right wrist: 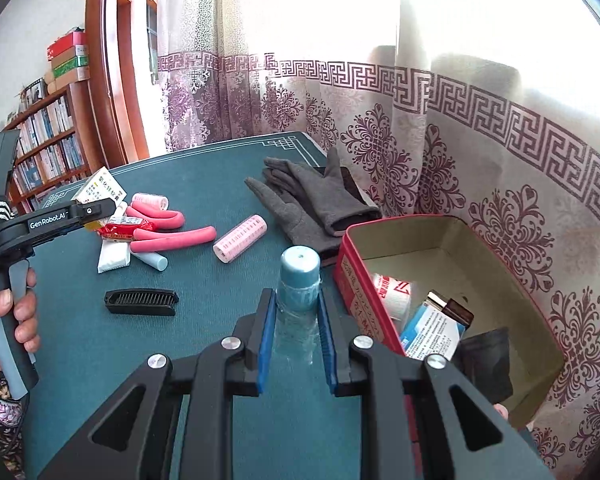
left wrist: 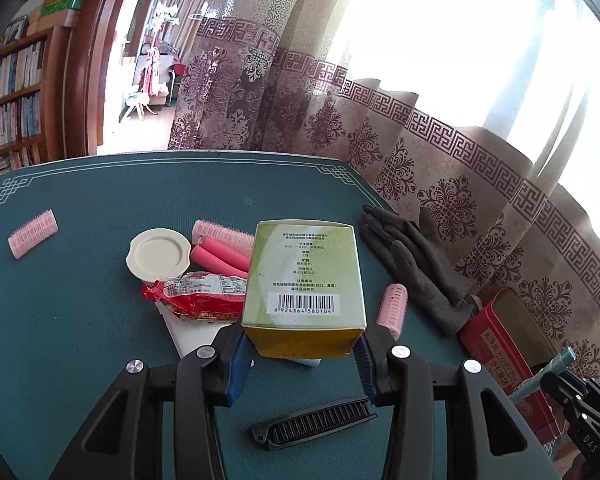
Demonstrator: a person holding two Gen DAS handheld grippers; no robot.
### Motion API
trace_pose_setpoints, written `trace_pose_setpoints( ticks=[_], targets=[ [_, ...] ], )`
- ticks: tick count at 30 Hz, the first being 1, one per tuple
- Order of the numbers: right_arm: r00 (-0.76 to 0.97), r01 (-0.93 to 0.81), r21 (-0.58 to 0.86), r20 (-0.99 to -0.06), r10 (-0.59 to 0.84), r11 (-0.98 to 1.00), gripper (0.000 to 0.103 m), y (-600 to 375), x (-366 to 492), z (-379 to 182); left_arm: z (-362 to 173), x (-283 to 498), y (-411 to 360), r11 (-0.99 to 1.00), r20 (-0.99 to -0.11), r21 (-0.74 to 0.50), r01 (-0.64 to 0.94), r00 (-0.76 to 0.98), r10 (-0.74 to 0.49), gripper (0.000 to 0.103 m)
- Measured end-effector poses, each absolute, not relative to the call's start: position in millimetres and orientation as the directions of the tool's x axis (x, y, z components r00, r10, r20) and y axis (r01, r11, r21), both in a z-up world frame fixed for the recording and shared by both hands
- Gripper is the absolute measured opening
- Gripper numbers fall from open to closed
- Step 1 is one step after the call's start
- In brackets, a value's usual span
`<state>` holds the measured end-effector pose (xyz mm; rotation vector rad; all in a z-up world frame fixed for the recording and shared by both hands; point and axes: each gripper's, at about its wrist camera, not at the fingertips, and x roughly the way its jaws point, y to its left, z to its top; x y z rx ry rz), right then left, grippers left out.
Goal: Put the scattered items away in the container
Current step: 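Carry the yellow-green box and blue tube over the red tin and open both grippers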
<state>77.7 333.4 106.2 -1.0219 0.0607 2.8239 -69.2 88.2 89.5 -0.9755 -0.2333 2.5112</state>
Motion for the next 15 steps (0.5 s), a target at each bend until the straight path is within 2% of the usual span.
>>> trace_pose_setpoints(
  ticks=[10,15],
  targets=[
    [-0.729,-0.313,0.031,-0.648,0.22,-0.949,0.023,398.9,103.3,106.7,78.8,-58.7,112.8,-0.884,-0.633,-0.272,-0.38,-0.622,0.462,0.045],
    [-0.742,-0.371,0.039,-0.612,0.272,-0.928,0.023,421.9,114.7,117.5,73.8,-54.3,123.4,-0.882,-0.645,-0.254,-0.398,-0.61,0.461,0.045]
  ],
)
